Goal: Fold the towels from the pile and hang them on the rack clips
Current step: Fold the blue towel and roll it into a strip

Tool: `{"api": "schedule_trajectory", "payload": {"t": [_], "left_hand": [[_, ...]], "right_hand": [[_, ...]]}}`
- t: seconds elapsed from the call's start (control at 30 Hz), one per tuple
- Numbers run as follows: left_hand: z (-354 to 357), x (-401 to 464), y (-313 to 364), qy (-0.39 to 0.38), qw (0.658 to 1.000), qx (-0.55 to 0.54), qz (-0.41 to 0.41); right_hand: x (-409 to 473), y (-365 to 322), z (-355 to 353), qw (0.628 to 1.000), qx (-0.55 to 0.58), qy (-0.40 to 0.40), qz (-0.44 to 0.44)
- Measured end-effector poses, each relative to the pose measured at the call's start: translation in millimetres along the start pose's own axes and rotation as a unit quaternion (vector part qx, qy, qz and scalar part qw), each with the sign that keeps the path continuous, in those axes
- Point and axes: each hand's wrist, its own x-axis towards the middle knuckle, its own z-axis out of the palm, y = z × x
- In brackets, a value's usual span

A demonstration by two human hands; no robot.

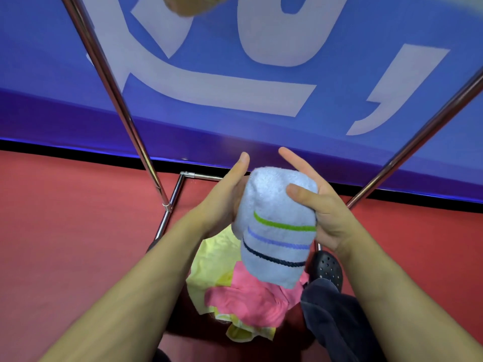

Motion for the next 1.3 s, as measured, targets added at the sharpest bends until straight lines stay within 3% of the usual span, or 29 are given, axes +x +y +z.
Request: {"api": "schedule_trajectory", "payload": {"t": [0.43,0.67,1.07,1.3], "left_hand": [[9.0,0.8,-11.3,-0.028,0.998,-0.032,0.035],[20.4,4.5,-19.7,0.054,0.993,0.047,0.093],[18.9,7.4,-27.4,0.104,0.99,0.012,0.091],[20.6,10.4,-27.8,0.149,0.984,-0.042,0.09]], "right_hand": [[1.4,-2.7,-4.5,0.996,-0.072,0.061,0.007],[4.8,5.0,-0.3,0.996,-0.046,0.082,0.002],[8.0,6.8,-2.6,0.985,-0.146,0.095,-0.004],[9.4,3.6,-3.5,0.995,-0.08,0.065,0.01]]}}
